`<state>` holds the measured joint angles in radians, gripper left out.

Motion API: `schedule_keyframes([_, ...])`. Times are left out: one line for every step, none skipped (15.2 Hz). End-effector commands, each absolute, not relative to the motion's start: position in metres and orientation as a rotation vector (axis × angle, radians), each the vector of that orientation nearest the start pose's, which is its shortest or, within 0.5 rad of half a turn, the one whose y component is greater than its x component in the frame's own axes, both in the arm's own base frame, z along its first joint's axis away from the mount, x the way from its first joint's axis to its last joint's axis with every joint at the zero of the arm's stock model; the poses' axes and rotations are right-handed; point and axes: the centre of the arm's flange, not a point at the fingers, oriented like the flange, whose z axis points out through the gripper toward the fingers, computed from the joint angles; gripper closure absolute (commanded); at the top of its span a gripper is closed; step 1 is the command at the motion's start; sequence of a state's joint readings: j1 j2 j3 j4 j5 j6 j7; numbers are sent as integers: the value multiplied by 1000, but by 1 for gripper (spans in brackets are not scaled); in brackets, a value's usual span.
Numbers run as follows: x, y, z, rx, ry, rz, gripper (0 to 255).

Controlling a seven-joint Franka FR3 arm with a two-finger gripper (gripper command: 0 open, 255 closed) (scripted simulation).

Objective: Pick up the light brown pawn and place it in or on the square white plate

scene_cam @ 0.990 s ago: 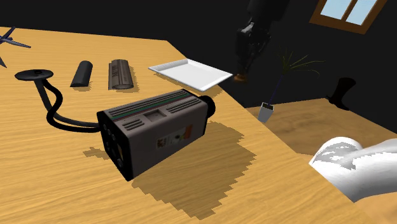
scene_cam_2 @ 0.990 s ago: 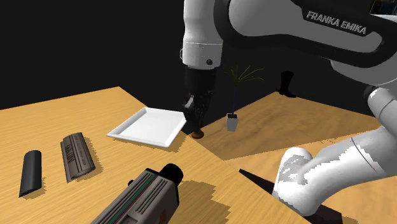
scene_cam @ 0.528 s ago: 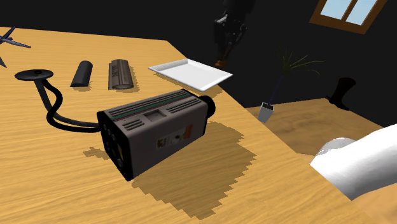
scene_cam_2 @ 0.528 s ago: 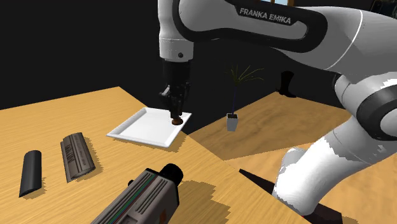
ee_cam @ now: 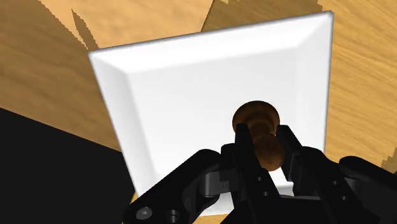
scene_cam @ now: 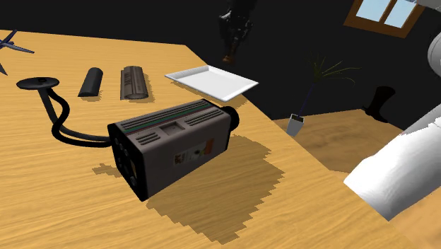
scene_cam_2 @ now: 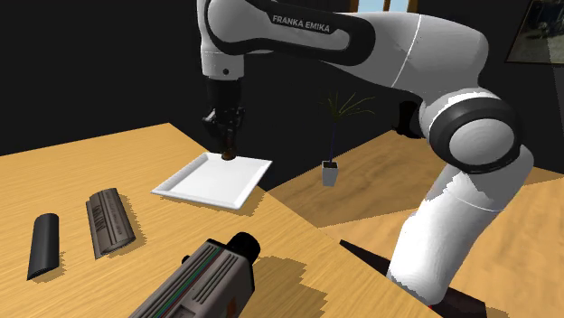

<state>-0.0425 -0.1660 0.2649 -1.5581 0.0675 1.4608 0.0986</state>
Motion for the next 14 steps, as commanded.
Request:
schedule_keyframes([500,126,703,-3100,-204,-91,255])
schedule_keyframes([513,123,704,-3100,-204,-91,255])
schedule_keyframes([526,120,704,-3100,-204,-91,255])
schedule_keyframes([543,117,705,-3100,-204,-91,255])
schedule_keyframes([543,117,699,-3100,-204,-91,255])
schedule_keyframes([543,117,694,-3100,-204,-91,255])
schedule_keyframes([543,117,689,-3100,-204,-91,255])
schedule_keyframes([543,117,683,-3100,-204,-91,255])
schedule_keyframes([543,117,678,-3100,-204,-91,255])
schedule_keyframes([543,117,673,-3100,-204,-91,255])
schedule_keyframes([543,117,668,-3100,-204,-91,255])
schedule_keyframes([543,117,662,-3100,-204,-91,255])
schedule_keyframes([543,117,657,-3100,-204,-91,255])
schedule_keyframes([543,117,652,-3100,-204,-91,255])
